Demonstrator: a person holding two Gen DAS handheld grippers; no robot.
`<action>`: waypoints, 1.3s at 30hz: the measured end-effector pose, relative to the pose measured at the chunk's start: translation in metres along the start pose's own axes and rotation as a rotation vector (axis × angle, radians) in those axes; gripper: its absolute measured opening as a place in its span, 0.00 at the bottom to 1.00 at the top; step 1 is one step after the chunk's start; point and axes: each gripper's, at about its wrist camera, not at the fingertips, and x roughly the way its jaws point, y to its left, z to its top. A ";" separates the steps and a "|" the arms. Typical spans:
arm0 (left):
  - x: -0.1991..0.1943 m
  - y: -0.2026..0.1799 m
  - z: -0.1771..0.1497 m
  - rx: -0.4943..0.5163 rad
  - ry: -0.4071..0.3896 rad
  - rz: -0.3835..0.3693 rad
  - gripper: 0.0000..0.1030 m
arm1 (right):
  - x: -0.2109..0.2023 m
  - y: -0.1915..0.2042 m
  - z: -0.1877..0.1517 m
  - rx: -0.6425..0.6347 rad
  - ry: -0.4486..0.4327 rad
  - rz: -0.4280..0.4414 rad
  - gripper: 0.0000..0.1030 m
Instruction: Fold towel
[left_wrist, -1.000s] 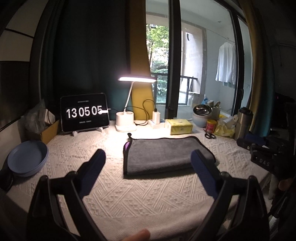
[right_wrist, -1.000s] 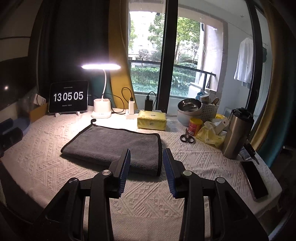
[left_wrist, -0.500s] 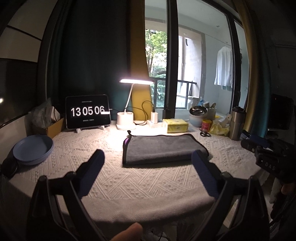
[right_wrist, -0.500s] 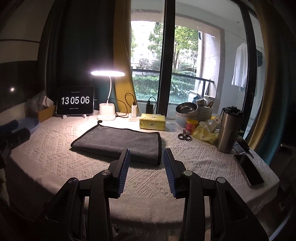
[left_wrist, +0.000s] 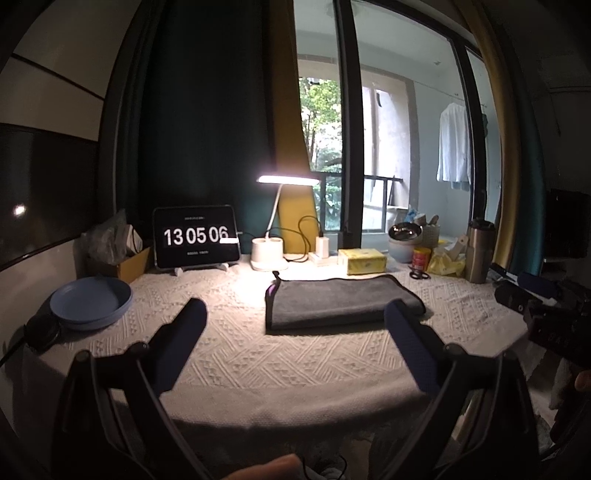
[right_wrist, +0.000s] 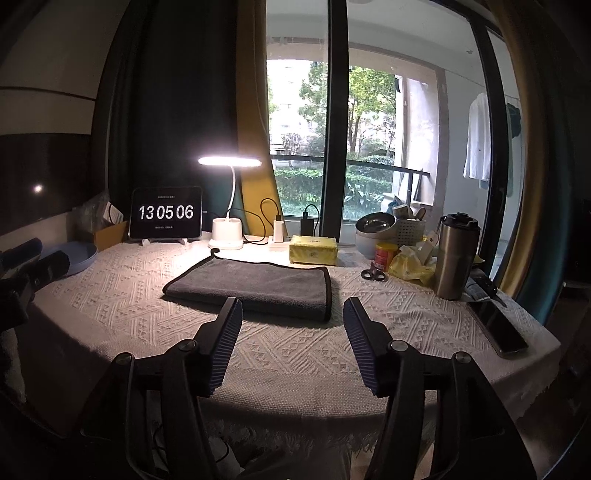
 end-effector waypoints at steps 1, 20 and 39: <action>-0.001 0.000 0.000 -0.002 -0.004 0.000 0.95 | 0.000 0.000 0.001 -0.001 -0.002 0.000 0.59; 0.002 0.004 -0.001 -0.016 0.003 0.003 0.95 | 0.006 0.004 0.001 -0.008 0.006 0.007 0.59; 0.002 0.003 -0.001 -0.017 0.002 0.005 0.95 | 0.006 0.005 0.001 -0.008 0.006 0.007 0.59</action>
